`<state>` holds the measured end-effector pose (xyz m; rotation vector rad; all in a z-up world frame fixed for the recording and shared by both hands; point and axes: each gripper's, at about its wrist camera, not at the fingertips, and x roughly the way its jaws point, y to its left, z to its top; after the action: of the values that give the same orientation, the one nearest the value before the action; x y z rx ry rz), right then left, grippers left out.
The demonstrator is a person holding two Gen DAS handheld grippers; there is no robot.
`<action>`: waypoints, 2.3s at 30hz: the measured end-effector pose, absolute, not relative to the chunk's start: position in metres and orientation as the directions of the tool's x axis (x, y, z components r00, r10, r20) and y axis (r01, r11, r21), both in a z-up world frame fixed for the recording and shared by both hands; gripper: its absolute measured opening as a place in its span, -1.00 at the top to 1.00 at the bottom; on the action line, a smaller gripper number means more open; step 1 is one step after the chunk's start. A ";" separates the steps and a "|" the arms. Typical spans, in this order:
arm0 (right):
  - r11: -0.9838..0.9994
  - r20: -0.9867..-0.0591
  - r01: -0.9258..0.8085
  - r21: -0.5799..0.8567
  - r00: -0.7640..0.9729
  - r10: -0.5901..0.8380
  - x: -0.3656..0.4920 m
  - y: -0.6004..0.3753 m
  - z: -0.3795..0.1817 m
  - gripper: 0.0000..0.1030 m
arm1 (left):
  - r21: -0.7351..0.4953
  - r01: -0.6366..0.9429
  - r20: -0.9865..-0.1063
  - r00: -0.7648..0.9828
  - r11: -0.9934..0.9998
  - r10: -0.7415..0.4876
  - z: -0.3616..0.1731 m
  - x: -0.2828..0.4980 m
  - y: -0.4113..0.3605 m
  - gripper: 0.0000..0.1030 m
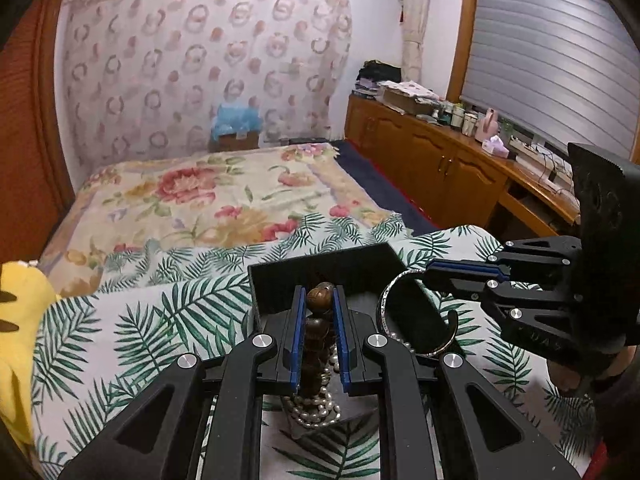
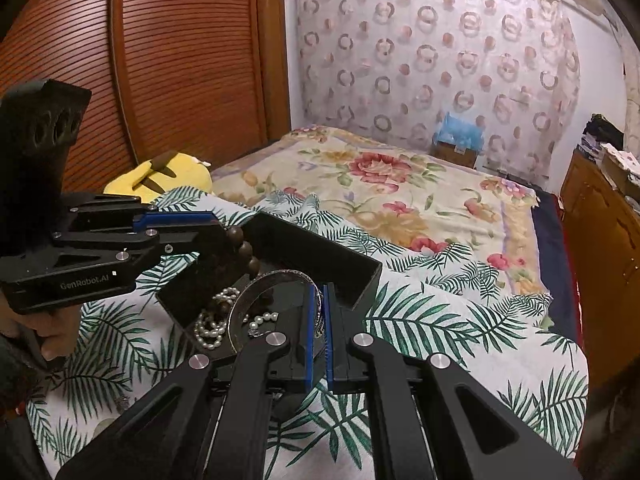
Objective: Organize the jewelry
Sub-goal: 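Lower both items into the black box and open both tools, then withdraw both tools from the box back toward the remaining jewelry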
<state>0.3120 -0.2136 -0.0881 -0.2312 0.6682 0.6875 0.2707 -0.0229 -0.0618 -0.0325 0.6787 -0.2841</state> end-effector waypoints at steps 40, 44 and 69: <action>0.815 -0.683 -0.580 0.014 0.589 0.431 0.247 -0.244 -0.099 0.86 | -0.055 0.194 -0.565 0.802 0.979 -0.191 -0.038 0.249 -0.008 -0.74; 0.826 -0.693 -0.563 0.020 0.588 0.418 0.218 -0.257 -0.110 0.64 | -0.029 0.221 -0.560 0.804 0.975 -0.199 -0.030 0.234 -0.017 -0.78; 0.874 -0.718 -0.485 0.046 0.592 0.366 0.114 -0.293 -0.151 -0.04 | -0.039 0.328 -0.744 0.621 0.944 -0.247 -0.109 0.113 -0.056 -0.78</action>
<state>0.1144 -0.2929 -0.1505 -0.1607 0.7959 0.4970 0.1133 -0.0559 -0.1093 0.1039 0.8377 -0.3308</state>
